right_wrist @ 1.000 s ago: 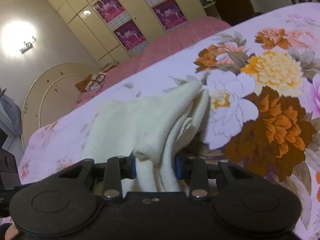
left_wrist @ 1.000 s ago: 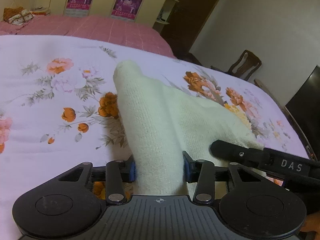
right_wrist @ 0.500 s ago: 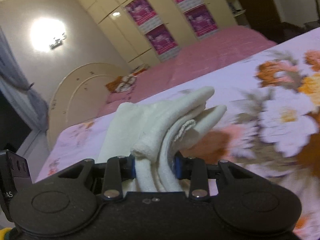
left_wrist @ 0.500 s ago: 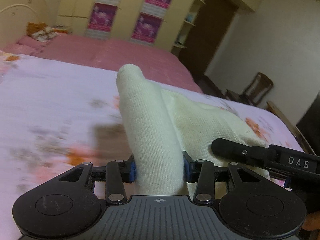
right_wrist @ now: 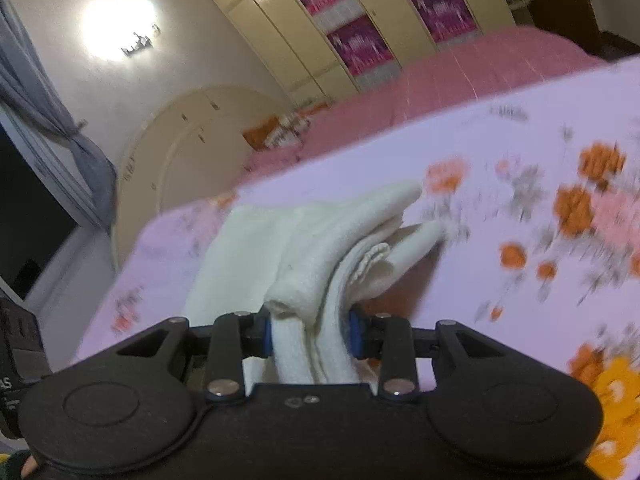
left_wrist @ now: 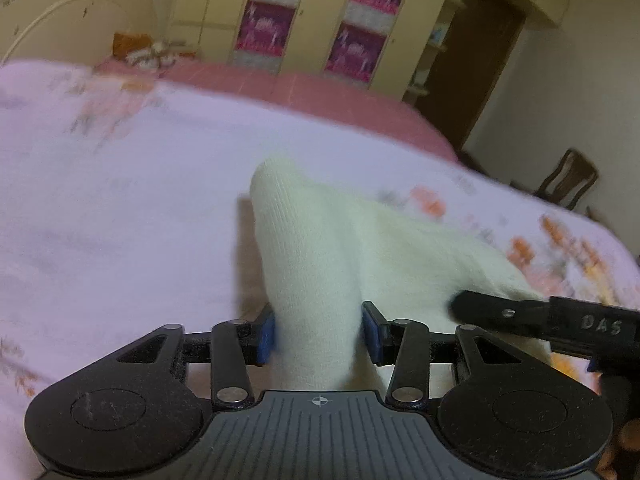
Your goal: Fold small clothes
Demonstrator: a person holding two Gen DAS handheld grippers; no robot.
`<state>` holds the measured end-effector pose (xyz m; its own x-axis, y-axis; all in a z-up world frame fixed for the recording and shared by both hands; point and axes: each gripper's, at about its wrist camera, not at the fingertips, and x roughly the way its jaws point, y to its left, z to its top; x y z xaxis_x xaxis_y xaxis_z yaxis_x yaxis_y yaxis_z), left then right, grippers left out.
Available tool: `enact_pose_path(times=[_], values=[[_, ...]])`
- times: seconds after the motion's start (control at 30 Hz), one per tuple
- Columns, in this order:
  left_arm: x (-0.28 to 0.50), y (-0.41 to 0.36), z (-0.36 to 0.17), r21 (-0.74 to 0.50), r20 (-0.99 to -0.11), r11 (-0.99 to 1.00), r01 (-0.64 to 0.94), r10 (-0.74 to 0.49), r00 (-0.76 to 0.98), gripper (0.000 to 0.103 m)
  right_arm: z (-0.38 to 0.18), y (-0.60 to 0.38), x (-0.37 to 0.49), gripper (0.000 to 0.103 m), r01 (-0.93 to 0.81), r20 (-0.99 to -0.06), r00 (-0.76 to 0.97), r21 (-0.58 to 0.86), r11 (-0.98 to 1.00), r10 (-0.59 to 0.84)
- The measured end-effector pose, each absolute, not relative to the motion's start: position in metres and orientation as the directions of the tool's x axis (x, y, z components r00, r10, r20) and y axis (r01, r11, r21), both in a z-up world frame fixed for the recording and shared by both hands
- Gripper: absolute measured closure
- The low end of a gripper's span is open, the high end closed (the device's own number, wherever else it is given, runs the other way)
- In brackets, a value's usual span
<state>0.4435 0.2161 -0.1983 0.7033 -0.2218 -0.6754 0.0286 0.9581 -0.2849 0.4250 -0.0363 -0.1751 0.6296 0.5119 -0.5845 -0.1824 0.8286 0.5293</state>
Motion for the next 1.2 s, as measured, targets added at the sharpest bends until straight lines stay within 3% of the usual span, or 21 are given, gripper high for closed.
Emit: enact_pose_path(times=[0.03, 0.07, 0.2, 0.4, 0.43, 0.57, 0.73, 0.8, 0.9, 1.03, 1.2], values=[[0.444, 0.219, -0.203, -0.291, -0.671, 0.957, 0.021, -0.220, 0.708, 0.030, -0.184, -0.037, 0.426, 0.068, -0.155, -0.610, 0.615, 0.528, 0.835, 0.500], [0.444, 0.223, -0.205, -0.289, -0.673, 0.957, 0.011, -0.211, 0.709, 0.025, -0.190, -0.038, 0.425, 0.065, -0.128, -0.629, 0.604, 0.528, 0.839, 0.489], [0.448, 0.230, -0.198, -0.306, -0.674, 0.952, 0.007, -0.222, 0.705, 0.024, -0.193, -0.057, 0.418, 0.050, -0.062, -0.636, 0.605, 0.561, 0.825, 0.479], [0.473, 0.237, -0.193, -0.344, -0.667, 0.938, -0.053, -0.204, 0.717, 0.024, -0.184, -0.068, 0.442, 0.041, -0.023, -0.615, 0.601, 0.625, 0.780, 0.511], [0.479, 0.237, -0.196, -0.343, -0.672, 0.937, -0.067, -0.195, 0.714, 0.024, -0.187, -0.067, 0.448, 0.041, -0.008, -0.618, 0.596, 0.633, 0.774, 0.512], [0.496, 0.233, -0.209, -0.329, -0.685, 0.939, -0.101, -0.163, 0.710, 0.024, -0.202, -0.059, 0.460, 0.059, 0.004, -0.627, 0.598, 0.626, 0.780, 0.500], [0.493, 0.220, -0.209, -0.279, -0.668, 0.958, -0.071, -0.141, 0.730, 0.024, -0.178, -0.044, 0.443, 0.075, -0.184, -0.558, 0.705, 0.453, 0.873, 0.438], [0.495, 0.220, -0.217, -0.296, -0.681, 0.953, -0.067, -0.161, 0.714, 0.023, -0.179, -0.046, 0.439, 0.082, -0.172, -0.578, 0.730, 0.361, 0.917, 0.364], [0.495, 0.214, -0.213, -0.256, -0.679, 0.965, -0.052, -0.141, 0.720, 0.020, -0.198, -0.070, 0.449, 0.082, -0.054, -0.657, 0.679, 0.400, 0.915, 0.327], [0.484, 0.210, -0.203, -0.241, -0.675, 0.970, -0.026, -0.148, 0.723, 0.020, -0.175, -0.065, 0.432, 0.077, -0.085, -0.632, 0.717, 0.341, 0.936, 0.295], [0.458, 0.200, -0.192, -0.188, -0.671, 0.982, 0.008, -0.135, 0.729, 0.020, -0.142, -0.051, 0.401, 0.077, -0.180, -0.560, 0.747, 0.346, 0.921, 0.357]])
